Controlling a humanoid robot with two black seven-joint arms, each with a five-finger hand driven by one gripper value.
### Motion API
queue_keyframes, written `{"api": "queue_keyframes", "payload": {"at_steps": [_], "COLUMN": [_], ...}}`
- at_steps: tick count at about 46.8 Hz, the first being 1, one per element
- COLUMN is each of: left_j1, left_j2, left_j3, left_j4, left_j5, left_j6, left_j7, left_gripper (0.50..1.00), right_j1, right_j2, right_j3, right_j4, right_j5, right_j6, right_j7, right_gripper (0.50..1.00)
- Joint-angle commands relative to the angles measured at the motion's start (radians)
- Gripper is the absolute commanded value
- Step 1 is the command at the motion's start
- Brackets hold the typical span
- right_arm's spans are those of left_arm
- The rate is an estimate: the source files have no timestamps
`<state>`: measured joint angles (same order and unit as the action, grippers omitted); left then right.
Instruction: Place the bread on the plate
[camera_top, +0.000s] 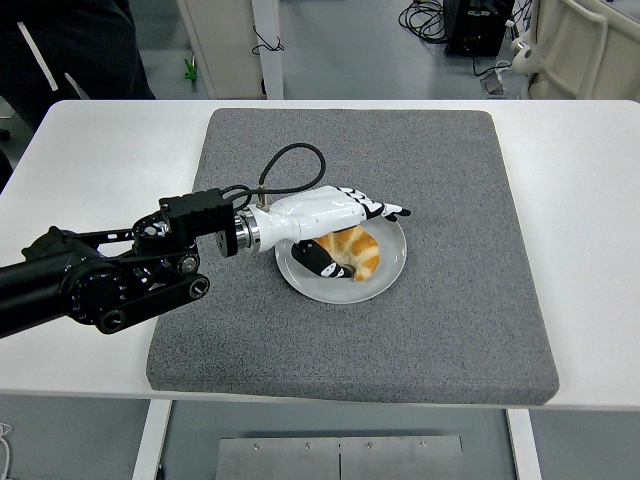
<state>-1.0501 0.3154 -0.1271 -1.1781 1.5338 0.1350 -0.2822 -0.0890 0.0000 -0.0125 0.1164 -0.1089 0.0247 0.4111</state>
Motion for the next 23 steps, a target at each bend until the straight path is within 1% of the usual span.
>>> {"api": "queue_keyframes", "payload": {"at_steps": [1, 8, 12, 15, 23], "left_j1": [-0.005, -0.007, -0.005, -0.008, -0.005], "left_j2": [0.005, 0.014, 0.016, 0.017, 0.028], "left_j3": [-0.008, -0.043, -0.081, -0.107, -0.222], "left_j4": [-0.009, -0.011, -0.014, -0.017, -0.015], "left_j5": [-0.001, -0.012, -0.069, -0.127, -0.279], "left_j6": [0.0, 0.0, -0.002, -0.012, -0.066], "left_j7": [0.001, -0.003, -0.012, -0.012, -0.009], "left_gripper": [0.924, 0.934, 0.945, 0.949, 0.971], "right_j1": [0.0, 0.0, 0.0, 0.0, 0.0], "right_j2": [0.0, 0.0, 0.0, 0.0, 0.0], "right_j3": [0.0, 0.0, 0.0, 0.0, 0.0], "right_j4": [0.0, 0.0, 0.0, 0.0, 0.0], "right_j5": [0.0, 0.0, 0.0, 0.0, 0.0], "right_j6": [0.0, 0.0, 0.0, 0.0, 0.0], "right_j7": [0.0, 0.0, 0.0, 0.0, 0.0], "right_gripper": [1.0, 1.0, 1.0, 1.0, 1.0]}}
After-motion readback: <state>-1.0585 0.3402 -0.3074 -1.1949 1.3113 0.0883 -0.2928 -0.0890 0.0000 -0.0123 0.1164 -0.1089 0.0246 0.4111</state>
